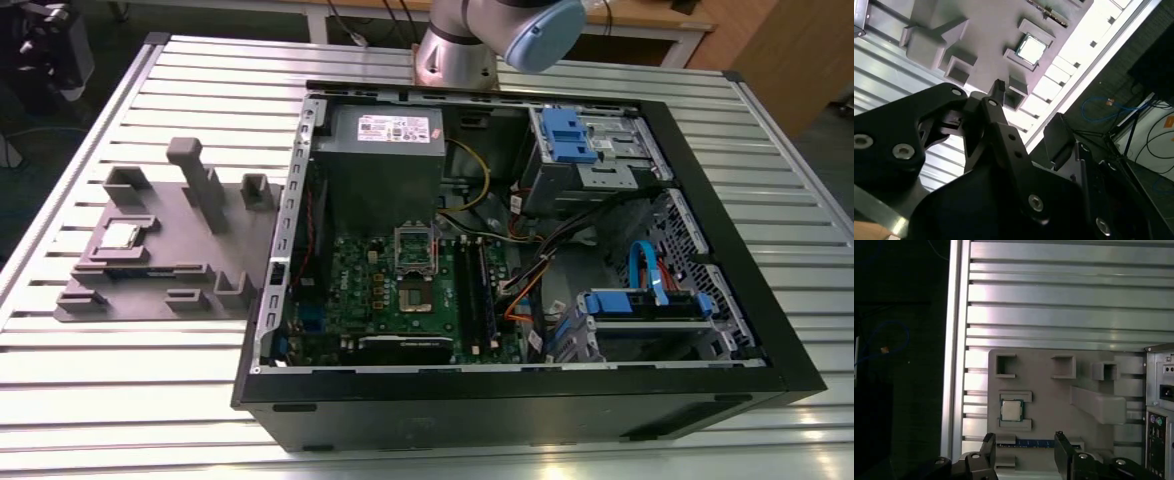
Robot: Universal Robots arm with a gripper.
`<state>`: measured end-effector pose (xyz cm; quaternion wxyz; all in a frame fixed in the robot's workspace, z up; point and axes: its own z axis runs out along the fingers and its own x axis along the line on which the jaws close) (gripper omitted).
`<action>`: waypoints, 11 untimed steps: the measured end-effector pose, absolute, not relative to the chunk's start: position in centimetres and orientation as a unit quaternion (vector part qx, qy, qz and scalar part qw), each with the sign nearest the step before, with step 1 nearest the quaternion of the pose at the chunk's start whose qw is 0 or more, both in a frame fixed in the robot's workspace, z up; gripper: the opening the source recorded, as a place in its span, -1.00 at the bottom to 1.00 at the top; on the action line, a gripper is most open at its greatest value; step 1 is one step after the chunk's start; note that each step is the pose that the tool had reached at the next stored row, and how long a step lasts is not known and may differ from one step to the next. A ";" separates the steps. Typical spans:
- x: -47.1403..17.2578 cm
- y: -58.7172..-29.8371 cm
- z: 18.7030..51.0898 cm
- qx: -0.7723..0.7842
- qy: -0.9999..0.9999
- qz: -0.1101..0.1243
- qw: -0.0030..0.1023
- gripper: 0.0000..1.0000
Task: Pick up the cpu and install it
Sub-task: 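Pick up the cpu and move it towards the insertion slot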
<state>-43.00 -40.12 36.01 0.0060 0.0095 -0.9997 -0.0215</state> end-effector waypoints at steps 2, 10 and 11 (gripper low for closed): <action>-43.1 -40.1 35.8 0.010 -1.000 -0.021 0.006 0.22; -43.7 -40.4 34.5 0.024 -0.999 -0.021 0.006 0.22; -43.8 -40.4 34.3 0.024 -0.999 -0.021 0.006 0.22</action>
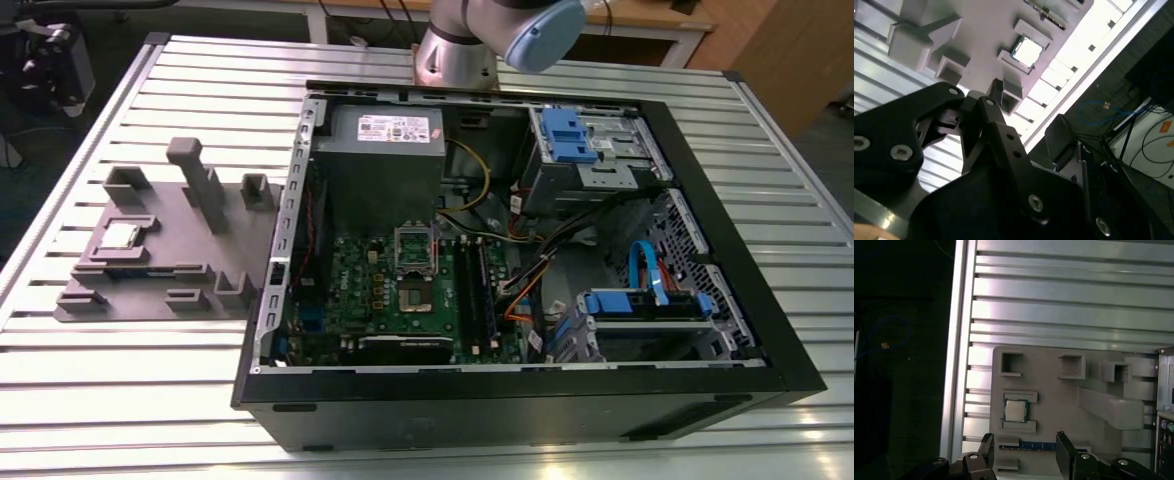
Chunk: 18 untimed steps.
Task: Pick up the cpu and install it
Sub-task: 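Pick up the cpu and move it towards the insertion slot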
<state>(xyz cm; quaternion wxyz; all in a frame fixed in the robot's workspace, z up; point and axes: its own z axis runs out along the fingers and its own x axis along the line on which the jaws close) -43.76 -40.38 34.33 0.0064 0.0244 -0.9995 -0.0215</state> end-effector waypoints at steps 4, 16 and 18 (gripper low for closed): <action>-44.0 -40.4 33.6 0.024 -0.999 -0.021 0.006 0.22; -44.2 -40.9 31.4 0.024 -0.999 -0.021 0.006 0.22; -44.3 -41.1 31.1 0.024 -0.999 -0.021 0.006 0.22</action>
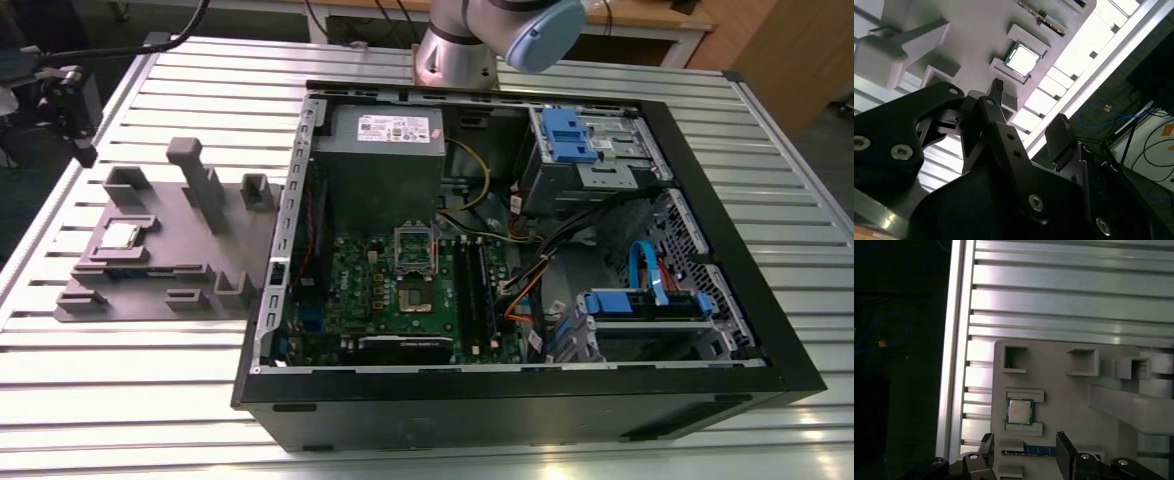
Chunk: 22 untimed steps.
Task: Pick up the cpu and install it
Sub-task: 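Pick up the cpu and move it towards the insertion slot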
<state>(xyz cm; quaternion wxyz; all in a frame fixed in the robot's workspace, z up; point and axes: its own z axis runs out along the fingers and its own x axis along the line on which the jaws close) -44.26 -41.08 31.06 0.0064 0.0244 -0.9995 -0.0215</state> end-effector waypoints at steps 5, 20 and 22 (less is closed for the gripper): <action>-44.3 -41.5 30.1 0.024 -0.999 -0.021 0.006 0.22; -44.3 -41.5 27.4 0.024 -0.999 -0.021 0.006 0.22; -44.3 -41.5 27.3 0.024 -0.999 -0.021 0.006 0.22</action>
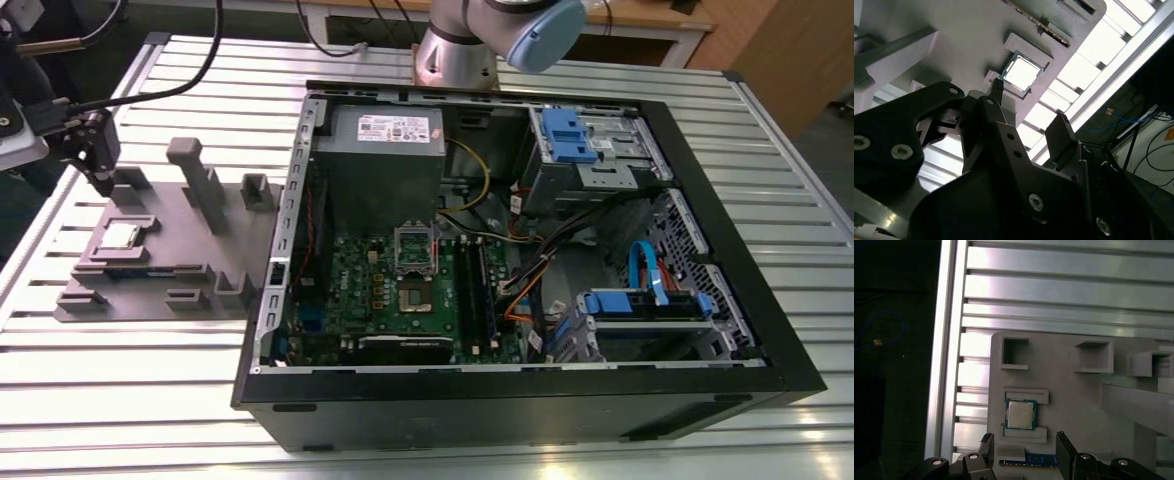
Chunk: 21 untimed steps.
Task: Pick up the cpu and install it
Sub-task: 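Pick up the cpu and move it towards the insertion slot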
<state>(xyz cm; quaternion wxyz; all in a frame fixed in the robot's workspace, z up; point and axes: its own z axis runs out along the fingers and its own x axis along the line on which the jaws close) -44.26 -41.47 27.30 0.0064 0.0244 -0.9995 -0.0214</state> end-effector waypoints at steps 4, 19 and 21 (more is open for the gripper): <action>-44.3 -41.5 27.3 0.024 -0.999 -0.021 0.006 0.22; -44.3 -41.5 24.8 0.024 -0.999 -0.021 0.006 0.22; -44.3 -41.5 24.4 0.024 -0.999 -0.021 0.006 0.22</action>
